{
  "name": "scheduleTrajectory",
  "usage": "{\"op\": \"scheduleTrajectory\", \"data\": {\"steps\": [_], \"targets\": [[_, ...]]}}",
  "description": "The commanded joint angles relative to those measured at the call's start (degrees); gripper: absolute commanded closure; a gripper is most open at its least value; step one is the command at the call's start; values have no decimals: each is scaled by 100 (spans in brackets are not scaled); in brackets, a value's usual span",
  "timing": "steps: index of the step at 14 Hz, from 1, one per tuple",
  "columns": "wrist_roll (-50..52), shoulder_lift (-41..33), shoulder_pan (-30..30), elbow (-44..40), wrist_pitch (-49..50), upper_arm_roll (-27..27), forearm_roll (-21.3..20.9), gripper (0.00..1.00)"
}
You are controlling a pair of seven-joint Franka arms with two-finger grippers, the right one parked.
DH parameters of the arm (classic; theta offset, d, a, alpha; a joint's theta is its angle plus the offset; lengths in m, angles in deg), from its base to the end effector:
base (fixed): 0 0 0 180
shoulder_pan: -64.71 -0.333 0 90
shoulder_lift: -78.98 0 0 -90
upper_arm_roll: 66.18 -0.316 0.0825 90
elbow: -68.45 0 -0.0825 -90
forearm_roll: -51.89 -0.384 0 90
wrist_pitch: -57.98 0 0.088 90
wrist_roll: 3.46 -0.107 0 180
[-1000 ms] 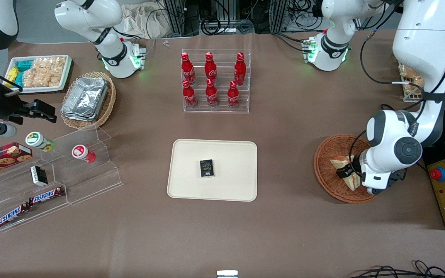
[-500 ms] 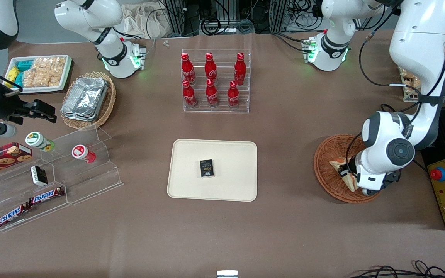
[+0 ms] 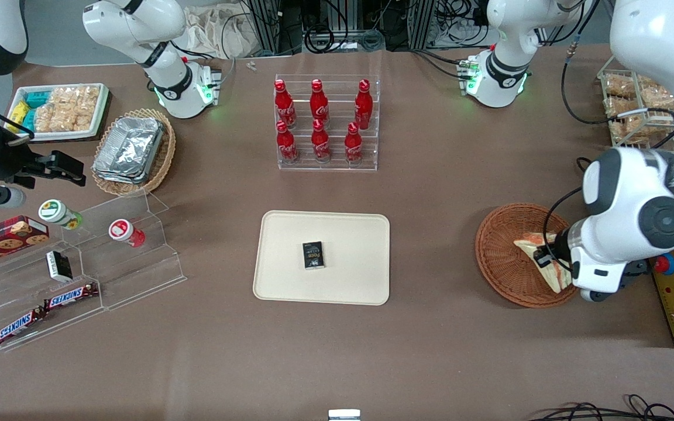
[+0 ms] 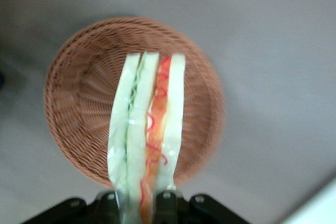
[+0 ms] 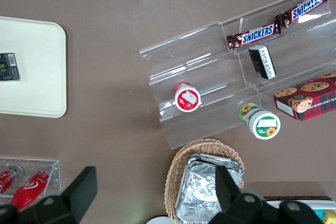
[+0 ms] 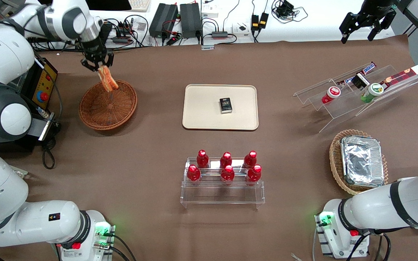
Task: Place sandwich from basket to tray
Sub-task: 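Carry the sandwich with the left gripper over the cream tray and lower it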
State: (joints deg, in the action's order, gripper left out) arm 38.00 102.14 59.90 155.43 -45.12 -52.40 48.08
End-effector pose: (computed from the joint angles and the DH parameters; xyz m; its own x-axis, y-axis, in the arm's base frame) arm 0.6581 -0.0768 0.4255 0.8403 0.5321 -0.1036 0.5299 -0.8466 -0.0500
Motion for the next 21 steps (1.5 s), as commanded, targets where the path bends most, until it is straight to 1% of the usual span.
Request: {"op": "scheduleTrajectory", "data": {"steps": [1,3,4,6,9,12,14,16,18,21], "targets": [[116,180,216,-786,414,265,214,100],[100,233,664,-918,361,310,213,100],[56,372,823,-997,352,327,214,100],[-50,767,1419,-1182,213,336,179,100],[-33,1339,1913,-1288,-217,345,-85,100],[11,1717,2133,-1245,-789,345,-77,100],[11,1946,2370,-1253,-895,336,-103,100],[20,2025,2406,-1236,-1080,345,-59,100],[20,2209,2738,-1218,-1080,327,-120,100],[213,2324,2828,-1200,-1159,318,-138,99]]}}
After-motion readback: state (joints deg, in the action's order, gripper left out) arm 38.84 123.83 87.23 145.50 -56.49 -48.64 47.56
